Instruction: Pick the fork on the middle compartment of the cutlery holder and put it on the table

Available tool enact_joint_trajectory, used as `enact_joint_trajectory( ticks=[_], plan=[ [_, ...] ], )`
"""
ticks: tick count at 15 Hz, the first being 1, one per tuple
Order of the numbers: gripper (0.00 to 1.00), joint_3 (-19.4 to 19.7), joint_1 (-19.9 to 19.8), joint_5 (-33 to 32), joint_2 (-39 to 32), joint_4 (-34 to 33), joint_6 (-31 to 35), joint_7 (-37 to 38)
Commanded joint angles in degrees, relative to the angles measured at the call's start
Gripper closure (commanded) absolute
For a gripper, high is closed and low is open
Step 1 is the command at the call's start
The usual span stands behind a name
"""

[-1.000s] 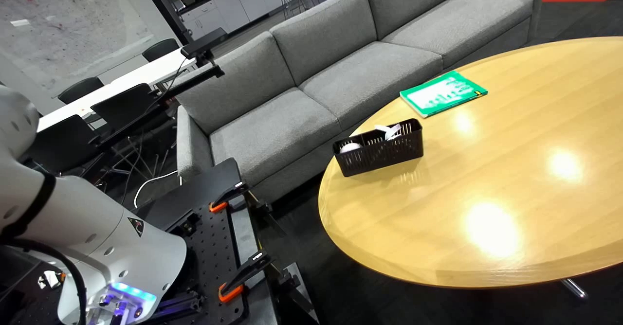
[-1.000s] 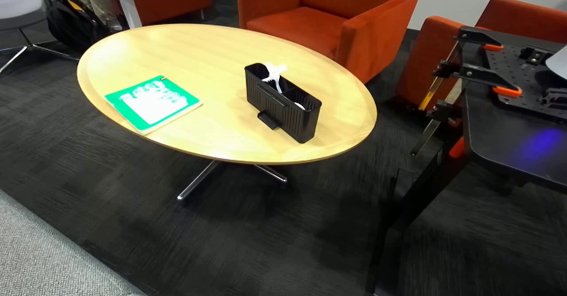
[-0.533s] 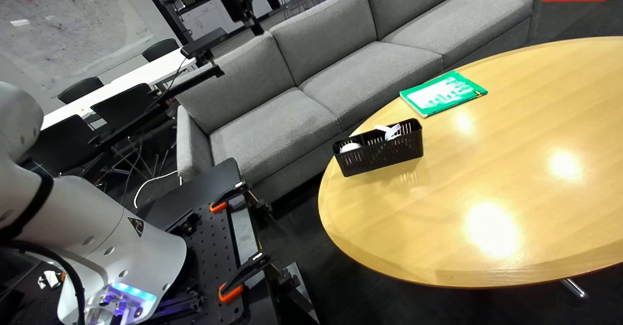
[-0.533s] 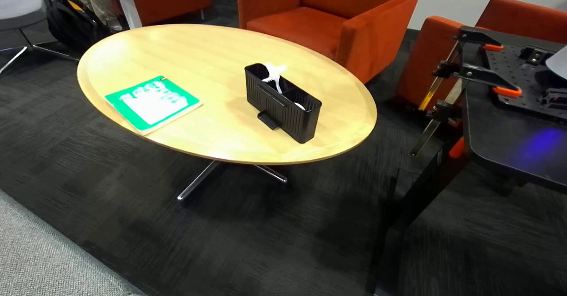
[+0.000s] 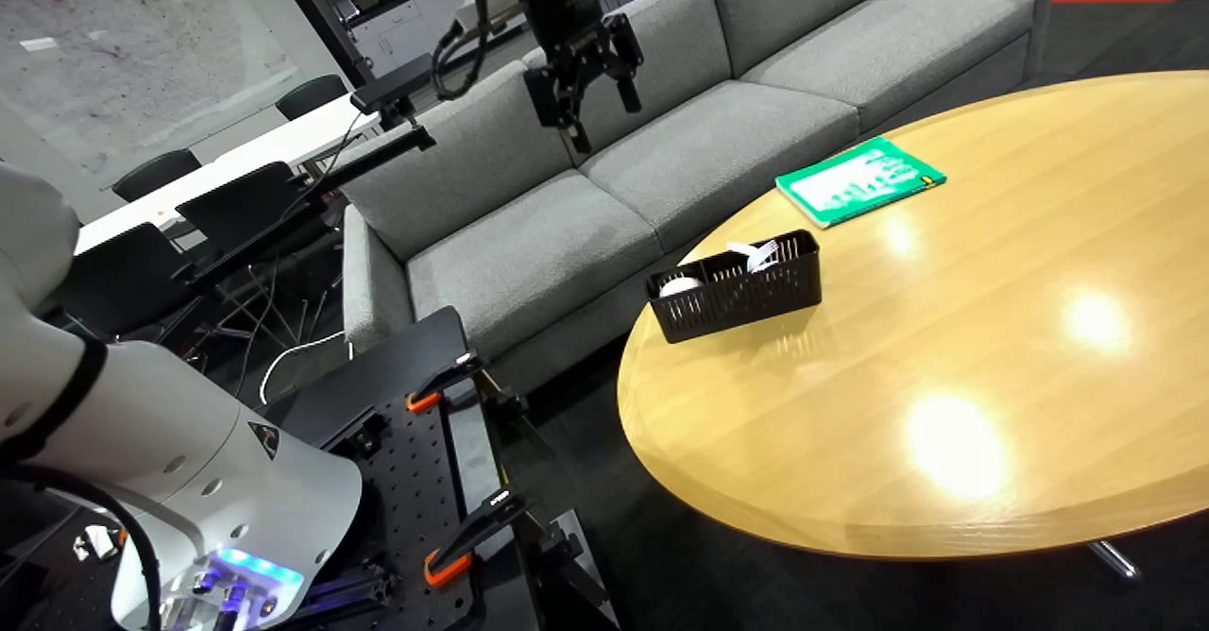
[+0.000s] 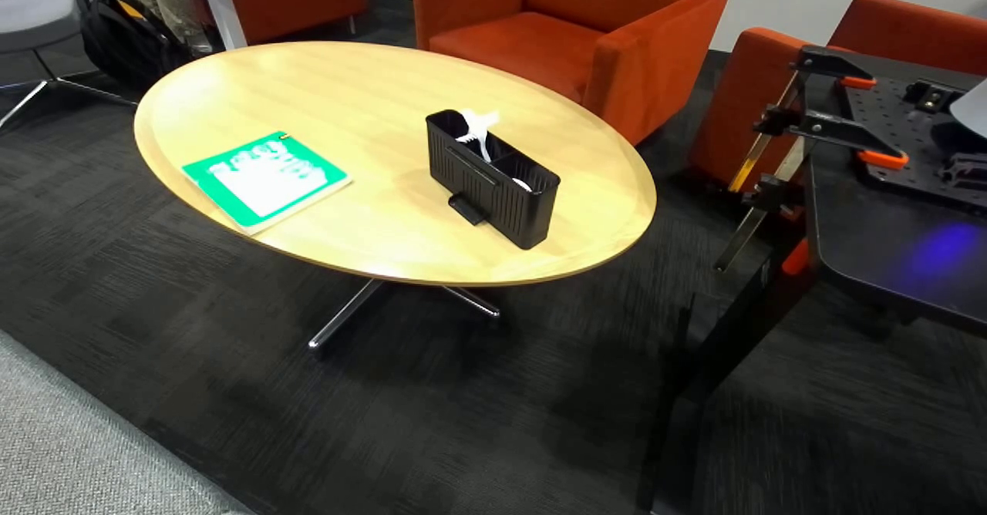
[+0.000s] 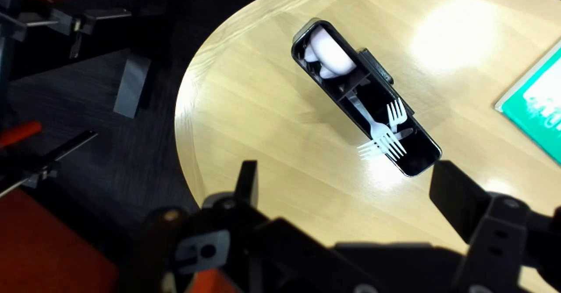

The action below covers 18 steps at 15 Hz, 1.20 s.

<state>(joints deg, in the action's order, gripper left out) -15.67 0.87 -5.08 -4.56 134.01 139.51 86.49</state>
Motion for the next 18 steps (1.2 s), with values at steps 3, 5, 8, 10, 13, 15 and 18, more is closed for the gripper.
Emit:
enact_joint_trajectory(
  ticks=[3,5,8,10,13,15,18],
  plan=[
    [0.0,5.9,6.45,-0.12,-5.29,-3.99,0.73,2.97],
    [0.0,6.13,7.3,-0.07,-6.44,-5.13,0.73,3.32],
    [0.0,6.82,7.57,-0.46,-8.33,-7.27,0.17,6.19],
    [0.0,8.3,7.88,2.13,-13.17,-11.87,-2.41,8.45],
    [0.0,10.99,8.97,3.8,-20.64,-19.16,-3.4,10.5],
    [0.0,12.91,9.97,3.87,-25.62,-24.2,-3.65,12.0],
    [0.0,16.01,12.14,3.29,-33.17,-31.43,-4.2,15.25]
  ],
)
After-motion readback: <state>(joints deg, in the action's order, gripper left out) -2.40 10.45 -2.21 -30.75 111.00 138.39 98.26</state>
